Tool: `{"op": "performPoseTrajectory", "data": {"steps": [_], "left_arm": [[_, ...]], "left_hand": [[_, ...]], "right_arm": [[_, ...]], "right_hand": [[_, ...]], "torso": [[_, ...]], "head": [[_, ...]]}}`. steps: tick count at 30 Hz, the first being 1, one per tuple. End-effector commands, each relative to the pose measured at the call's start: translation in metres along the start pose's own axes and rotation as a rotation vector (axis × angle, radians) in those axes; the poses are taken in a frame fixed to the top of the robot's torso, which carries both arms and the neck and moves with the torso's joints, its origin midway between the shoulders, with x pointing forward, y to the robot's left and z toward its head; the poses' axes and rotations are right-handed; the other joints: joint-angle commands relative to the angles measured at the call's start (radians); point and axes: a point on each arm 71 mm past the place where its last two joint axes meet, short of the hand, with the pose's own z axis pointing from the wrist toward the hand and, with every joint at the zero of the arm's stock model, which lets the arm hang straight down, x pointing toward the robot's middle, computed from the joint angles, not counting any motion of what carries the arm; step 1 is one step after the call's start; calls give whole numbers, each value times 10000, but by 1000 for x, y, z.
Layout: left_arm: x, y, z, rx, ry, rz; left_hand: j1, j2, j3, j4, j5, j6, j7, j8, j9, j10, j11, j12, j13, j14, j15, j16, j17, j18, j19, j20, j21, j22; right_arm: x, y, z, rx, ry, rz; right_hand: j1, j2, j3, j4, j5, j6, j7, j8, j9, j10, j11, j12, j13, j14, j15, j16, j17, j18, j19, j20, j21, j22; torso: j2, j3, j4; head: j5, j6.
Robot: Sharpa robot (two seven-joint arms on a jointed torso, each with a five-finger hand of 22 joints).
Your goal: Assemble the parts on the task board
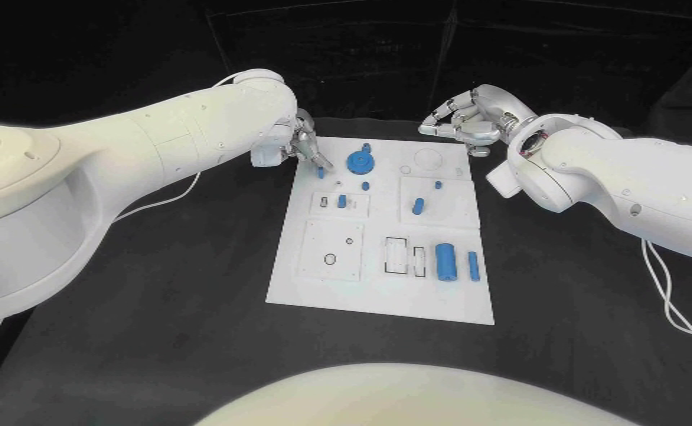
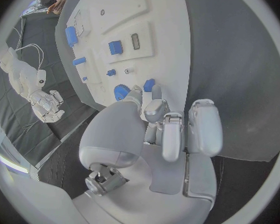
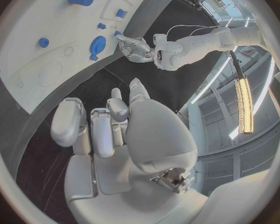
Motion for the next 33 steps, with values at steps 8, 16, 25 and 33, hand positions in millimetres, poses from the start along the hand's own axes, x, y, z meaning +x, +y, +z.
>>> {"op": "performPoseTrajectory", "data": {"steps": [8, 16, 25, 33], "left_arm": [[-1, -1, 0, -43, 4, 47], [-1, -2, 0, 32, -82, 5], [1, -3, 0, 118, 40, -9], [1, -2, 0, 205, 55, -79]], "left_hand": [[245, 101, 80, -184, 14, 105, -18, -14, -36, 47, -1, 32, -21, 1056, -13, 31, 2634, -2, 27, -19, 12, -10], [1136, 590, 697, -762, 27, 12, -97, -110, -123, 2, -81, -26, -71, 1056, -67, 31, 2634, 9, 12, -49, -16, -29], [1804, 718, 2024, -1561, 32, -114, -46, -367, -346, -110, -42, -200, -196, 1056, -58, 31, 2634, 9, -1, -77, -45, -31], [784, 123, 4950, -2311, 70, -99, 122, -324, -434, -81, 22, -303, -304, 1056, 72, 31, 2634, 13, 8, 34, -56, 18]], "right_arm": [[0, 2, 1, -101, 64, 24], [1, 2, 1, -113, 79, 26], [1, 3, 1, -121, 106, 28], [1, 3, 1, -123, 119, 28]], "right_hand": [[66, -4, -74, 8, 27, -89, 10, 34, 13, -89, -3, 32, -10, 572, 61, -21, 239, 56, -11, 18, -30, 6], [83, 10, -85, 12, 59, -79, 9, 44, 16, -74, -5, 58, 7, 575, 60, -14, 251, 53, -4, 17, -23, 19], [87, 16, -87, 14, 68, -75, 8, 47, 17, -57, -5, 85, 30, 578, 60, -7, 264, 50, 3, 17, -16, 33], [97, 27, -96, 19, 101, -68, 7, 54, 19, -42, -6, 108, 45, 579, 59, -7, 265, 50, 4, 16, -15, 34]], "torso": [[0, 0, 2], [2, 1, -7], [1, 3, -1], [-9, 2, 8]], "head": [[-9, -32], [-6, -37], [-4, -59], [-9, -59]]}}
